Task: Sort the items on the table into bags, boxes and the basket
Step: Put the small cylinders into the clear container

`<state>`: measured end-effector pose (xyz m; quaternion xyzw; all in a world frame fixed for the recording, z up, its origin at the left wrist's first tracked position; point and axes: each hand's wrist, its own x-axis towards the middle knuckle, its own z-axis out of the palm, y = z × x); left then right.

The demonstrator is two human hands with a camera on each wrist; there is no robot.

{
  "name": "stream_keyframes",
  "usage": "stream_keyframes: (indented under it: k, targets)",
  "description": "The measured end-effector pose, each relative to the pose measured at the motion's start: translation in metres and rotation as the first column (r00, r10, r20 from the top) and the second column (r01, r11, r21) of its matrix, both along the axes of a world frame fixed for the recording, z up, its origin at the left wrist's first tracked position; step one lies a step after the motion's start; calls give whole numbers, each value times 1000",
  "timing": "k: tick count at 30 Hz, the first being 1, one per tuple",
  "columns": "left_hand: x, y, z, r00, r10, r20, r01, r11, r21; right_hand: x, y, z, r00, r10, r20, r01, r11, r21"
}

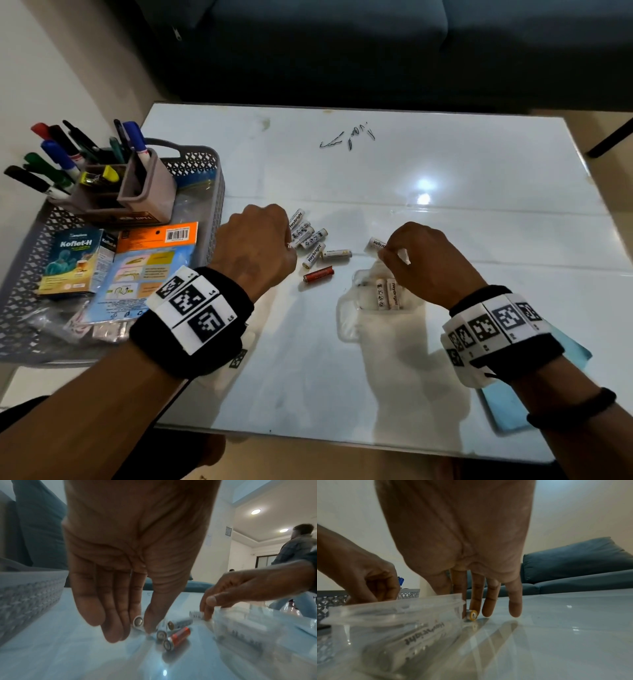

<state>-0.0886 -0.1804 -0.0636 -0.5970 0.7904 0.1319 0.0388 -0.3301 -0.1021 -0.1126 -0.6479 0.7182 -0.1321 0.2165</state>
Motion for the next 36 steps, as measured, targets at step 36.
stream_keyframes:
  k: [36]
  targets:
    - [-42, 46, 21, 541, 123, -832, 122, 967, 222, -22, 16, 65, 662, -167, 730, 237, 971, 7]
